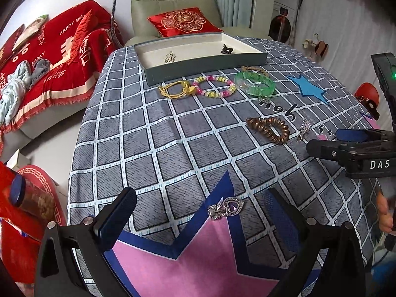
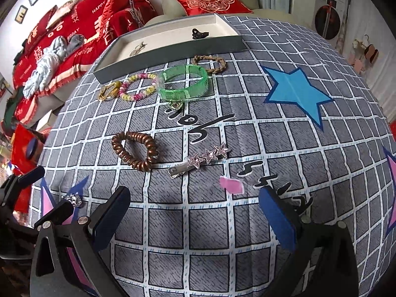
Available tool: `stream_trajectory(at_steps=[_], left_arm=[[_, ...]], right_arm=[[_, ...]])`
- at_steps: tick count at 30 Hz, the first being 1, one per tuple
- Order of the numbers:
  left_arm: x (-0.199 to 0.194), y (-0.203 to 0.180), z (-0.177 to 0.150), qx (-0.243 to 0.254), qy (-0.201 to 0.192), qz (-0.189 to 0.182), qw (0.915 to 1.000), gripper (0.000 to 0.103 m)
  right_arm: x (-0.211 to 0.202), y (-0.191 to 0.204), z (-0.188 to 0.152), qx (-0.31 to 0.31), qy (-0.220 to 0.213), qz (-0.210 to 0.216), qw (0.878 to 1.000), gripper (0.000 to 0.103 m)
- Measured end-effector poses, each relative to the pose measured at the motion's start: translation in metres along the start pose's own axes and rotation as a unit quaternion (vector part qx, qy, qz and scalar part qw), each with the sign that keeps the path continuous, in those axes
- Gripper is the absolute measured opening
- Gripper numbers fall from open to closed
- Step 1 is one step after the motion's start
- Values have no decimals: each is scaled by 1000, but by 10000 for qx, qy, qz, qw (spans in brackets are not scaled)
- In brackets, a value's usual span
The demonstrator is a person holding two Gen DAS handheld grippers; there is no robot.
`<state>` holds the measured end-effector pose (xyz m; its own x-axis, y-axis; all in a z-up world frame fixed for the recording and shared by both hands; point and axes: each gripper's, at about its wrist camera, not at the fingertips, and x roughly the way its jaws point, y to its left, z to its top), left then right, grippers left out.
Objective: Organize jewelry
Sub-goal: 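Move both tools back over the table toward the remaining jewelry, then grasp the purple heart pendant with the left tool while the right tool grasps the silver star hair clip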
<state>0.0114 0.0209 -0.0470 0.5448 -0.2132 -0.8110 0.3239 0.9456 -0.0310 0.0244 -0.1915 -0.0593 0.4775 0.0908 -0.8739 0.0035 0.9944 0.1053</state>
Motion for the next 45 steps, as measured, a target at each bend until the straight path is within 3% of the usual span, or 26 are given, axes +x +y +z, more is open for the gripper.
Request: stream_trajectory(at_steps=[8, 11, 18, 23, 24, 25, 33, 36, 37, 38, 39, 40, 45], left_arm=[[8, -1, -2, 16, 128, 35, 9999, 101], [12, -3, -3, 38, 173, 25, 9998, 95], [14, -11, -5, 201, 193, 93, 9996, 95], [15, -11, -5, 189, 165, 148, 9996, 95], [15, -11, -5, 173, 141, 170, 9996, 93], [15, -10, -5, 139, 114, 140, 9997, 85], [12, -11, -7, -9, 99, 33, 9999, 76], [11, -15, -7, 16, 120, -61, 9999, 62], [11, -17, -6, 65, 117, -38, 9999, 58], [11, -19, -6, 94, 103, -43, 9999, 45], [10, -20, -6, 131, 101, -62, 9998, 39], [10, -21, -5, 153, 106, -55, 9998, 34], [9, -24, -6, 221, 101, -38, 9997, 34]], right_arm=[[9, 1, 3, 19, -34, -207, 9998, 101], [14, 4, 6, -8, -10, -251, 9997, 97], [23, 11, 9, -108, -77, -610, 9980, 88], [25, 13, 13, -206, -208, -638, 9975, 80], [25, 12, 13, -223, -235, -628, 9975, 79], [25, 12, 13, -230, -247, -621, 9975, 76], [19, 9, 12, -208, -308, -612, 9974, 42], [17, 7, 11, -199, -295, -580, 9977, 34], [16, 6, 10, -198, -299, -589, 9976, 28], [15, 5, 10, -191, -302, -609, 9975, 22], [14, 3, 9, -155, -306, -586, 9977, 11], [13, 0, 9, -103, -306, -557, 9979, 11], [10, -10, 7, 116, -330, -368, 9987, 11]])
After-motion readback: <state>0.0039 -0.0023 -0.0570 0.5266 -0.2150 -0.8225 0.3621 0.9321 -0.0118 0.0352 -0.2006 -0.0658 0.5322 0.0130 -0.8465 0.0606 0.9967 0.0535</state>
